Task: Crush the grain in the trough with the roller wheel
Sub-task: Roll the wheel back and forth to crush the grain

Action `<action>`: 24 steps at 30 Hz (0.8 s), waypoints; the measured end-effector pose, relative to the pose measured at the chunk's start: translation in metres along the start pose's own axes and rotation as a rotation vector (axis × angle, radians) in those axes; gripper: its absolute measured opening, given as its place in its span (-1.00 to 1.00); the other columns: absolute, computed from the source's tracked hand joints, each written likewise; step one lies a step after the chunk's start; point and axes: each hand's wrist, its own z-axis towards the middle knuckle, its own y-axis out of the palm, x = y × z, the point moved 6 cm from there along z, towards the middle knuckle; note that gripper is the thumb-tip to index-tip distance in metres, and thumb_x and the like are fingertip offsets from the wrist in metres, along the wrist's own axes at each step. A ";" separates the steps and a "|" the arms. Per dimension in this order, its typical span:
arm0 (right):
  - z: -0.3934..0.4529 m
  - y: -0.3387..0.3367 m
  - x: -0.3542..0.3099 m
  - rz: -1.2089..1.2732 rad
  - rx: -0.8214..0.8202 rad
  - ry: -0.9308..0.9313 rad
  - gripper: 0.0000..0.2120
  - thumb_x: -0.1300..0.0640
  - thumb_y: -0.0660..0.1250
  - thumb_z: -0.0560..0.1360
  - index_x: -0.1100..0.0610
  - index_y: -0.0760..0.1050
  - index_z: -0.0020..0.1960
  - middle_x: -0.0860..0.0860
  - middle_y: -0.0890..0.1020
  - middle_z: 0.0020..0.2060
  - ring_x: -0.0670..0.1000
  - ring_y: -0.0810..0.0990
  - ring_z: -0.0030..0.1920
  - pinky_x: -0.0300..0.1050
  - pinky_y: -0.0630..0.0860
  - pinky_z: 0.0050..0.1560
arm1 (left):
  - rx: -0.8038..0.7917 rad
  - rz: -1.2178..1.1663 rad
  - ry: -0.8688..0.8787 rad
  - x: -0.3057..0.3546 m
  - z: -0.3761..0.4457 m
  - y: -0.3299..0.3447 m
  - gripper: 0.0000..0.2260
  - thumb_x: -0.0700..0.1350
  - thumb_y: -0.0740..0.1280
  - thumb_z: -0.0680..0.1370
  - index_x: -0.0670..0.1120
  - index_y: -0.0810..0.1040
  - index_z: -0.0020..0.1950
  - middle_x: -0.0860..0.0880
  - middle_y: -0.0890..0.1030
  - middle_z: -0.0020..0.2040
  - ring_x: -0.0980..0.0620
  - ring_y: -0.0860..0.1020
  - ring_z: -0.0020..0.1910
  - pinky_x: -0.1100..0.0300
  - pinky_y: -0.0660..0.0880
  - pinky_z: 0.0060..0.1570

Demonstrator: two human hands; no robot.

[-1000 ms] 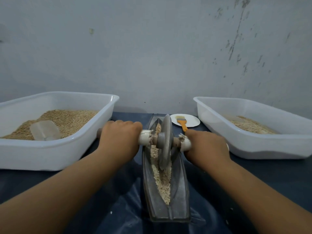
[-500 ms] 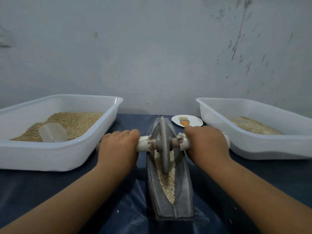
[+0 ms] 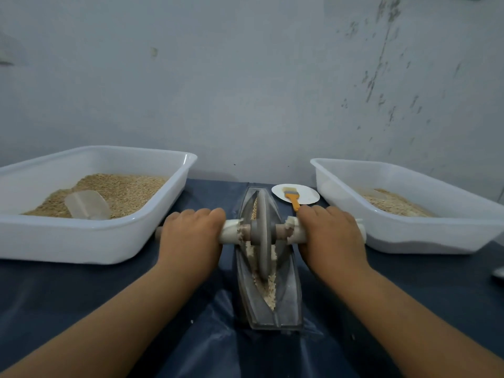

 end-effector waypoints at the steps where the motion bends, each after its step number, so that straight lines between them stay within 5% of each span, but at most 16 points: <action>1: 0.007 0.003 0.000 0.002 -0.058 0.022 -0.80 0.19 0.31 0.43 0.01 0.29 -0.13 -0.04 0.50 -0.21 0.06 0.39 -0.19 -0.06 0.21 -0.18 | -0.015 0.006 -0.028 -0.001 0.004 0.002 -0.80 -0.10 0.33 0.46 0.03 0.30 -0.22 0.07 0.37 -0.35 0.02 0.37 -0.36 0.14 0.18 -0.32; 4: 0.006 -0.001 -0.003 -0.001 -0.066 0.064 -0.79 0.22 0.30 0.42 0.02 0.28 -0.15 -0.02 0.52 -0.20 0.07 0.38 -0.19 -0.06 0.18 -0.18 | -0.040 -0.010 -0.055 -0.002 -0.001 -0.003 -0.80 -0.10 0.32 0.46 0.03 0.28 -0.21 0.07 0.36 -0.34 0.02 0.36 -0.35 0.14 0.19 -0.30; 9: -0.036 -0.016 0.000 0.149 0.234 -0.012 -0.67 0.21 0.47 0.24 0.04 0.41 -0.08 -0.03 0.43 -0.24 0.06 0.36 -0.22 -0.04 0.21 -0.18 | 0.162 -0.100 0.075 0.000 -0.030 -0.024 -0.73 -0.20 0.44 0.24 -0.03 0.34 -0.29 0.02 0.34 -0.43 -0.02 0.24 -0.46 0.16 0.11 -0.37; 16: -0.010 -0.004 -0.005 0.064 -0.028 0.082 -0.81 0.20 0.33 0.41 0.03 0.37 -0.05 -0.05 0.46 -0.13 0.06 0.39 -0.09 -0.07 0.20 -0.10 | -0.015 -0.021 -0.063 0.002 -0.004 -0.009 -0.82 -0.08 0.30 0.48 0.04 0.27 -0.18 0.08 0.36 -0.29 0.02 0.32 -0.29 0.12 0.16 -0.26; 21: -0.035 -0.018 -0.006 0.068 0.185 -0.020 -0.63 0.20 0.49 0.23 0.09 0.46 -0.02 0.02 0.47 -0.18 0.12 0.42 -0.17 0.00 0.32 -0.08 | 0.105 -0.148 0.035 -0.002 -0.032 -0.020 -0.71 -0.22 0.49 0.23 -0.05 0.38 -0.27 0.00 0.38 -0.41 -0.06 0.34 -0.46 0.11 0.26 -0.41; 24: -0.033 -0.016 -0.003 0.101 0.173 -0.004 -0.60 0.23 0.52 0.22 0.10 0.48 0.00 0.03 0.49 -0.15 0.12 0.44 -0.15 0.00 0.33 -0.07 | 0.079 -0.116 0.045 -0.003 -0.028 -0.023 -0.72 -0.18 0.47 0.26 -0.02 0.36 -0.26 0.03 0.38 -0.40 -0.02 0.32 -0.44 0.14 0.19 -0.38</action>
